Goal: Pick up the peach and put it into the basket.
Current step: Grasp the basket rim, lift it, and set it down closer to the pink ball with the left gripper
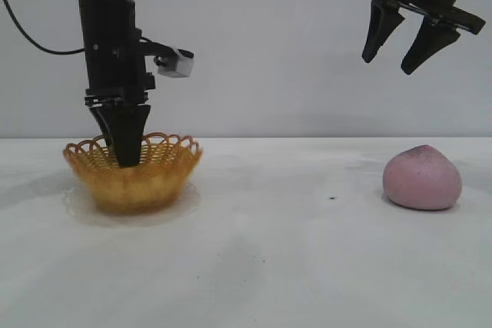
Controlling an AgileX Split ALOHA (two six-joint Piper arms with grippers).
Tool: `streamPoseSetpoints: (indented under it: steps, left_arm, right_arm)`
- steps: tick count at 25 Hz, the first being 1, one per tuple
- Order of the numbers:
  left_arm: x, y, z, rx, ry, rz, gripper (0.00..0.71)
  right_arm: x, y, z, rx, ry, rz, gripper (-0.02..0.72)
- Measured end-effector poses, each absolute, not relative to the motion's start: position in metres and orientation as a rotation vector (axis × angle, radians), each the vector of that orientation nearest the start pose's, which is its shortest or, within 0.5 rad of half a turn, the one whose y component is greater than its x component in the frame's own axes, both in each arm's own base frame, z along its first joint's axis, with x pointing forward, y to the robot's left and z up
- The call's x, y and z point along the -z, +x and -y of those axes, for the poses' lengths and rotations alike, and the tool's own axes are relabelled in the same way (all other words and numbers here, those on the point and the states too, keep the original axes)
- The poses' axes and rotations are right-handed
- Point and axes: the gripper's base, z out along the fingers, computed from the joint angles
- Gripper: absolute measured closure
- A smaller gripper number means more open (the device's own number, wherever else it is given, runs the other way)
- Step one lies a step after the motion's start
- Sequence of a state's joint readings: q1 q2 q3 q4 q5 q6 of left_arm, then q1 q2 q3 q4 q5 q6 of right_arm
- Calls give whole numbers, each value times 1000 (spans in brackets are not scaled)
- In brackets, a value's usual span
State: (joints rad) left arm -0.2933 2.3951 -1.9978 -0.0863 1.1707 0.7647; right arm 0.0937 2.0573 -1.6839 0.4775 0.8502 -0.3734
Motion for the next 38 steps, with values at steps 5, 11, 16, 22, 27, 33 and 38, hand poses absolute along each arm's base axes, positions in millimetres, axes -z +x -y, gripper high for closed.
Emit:
streamPoseSetpoints:
  steps: [5,11,16,22,27,33,38]
  left_arm:
    - [-148,465,149,103,1469,-2664,630]
    - [-181,471,149,114,1079,-2775,710]
    - [-224,467,140,328,635,-2813,710]
    - [-244,443,139,514,434,-2858,710]
    - [-221,414,142,708,306,-2967,710]
    - [-185,390,152,931,21,-2929,710]
    - [-153,368,166,890,-23,-2956,710]
  right_arm:
    - [-230,448,-74,-481,-304,-2602,298]
    - [-230,448,-74,-478,-307,-2603,298]
    - [-230,448,-74,-478,-307,-2603,298]
    - [-230,449,-73,-475,-303,-2596,298]
    - [-230,449,-73,-472,-304,-2592,298]
    - [-230,450,-73,-471,-302,-2589,298]
    - [-230,450,-73,-468,-300,-2585,298]
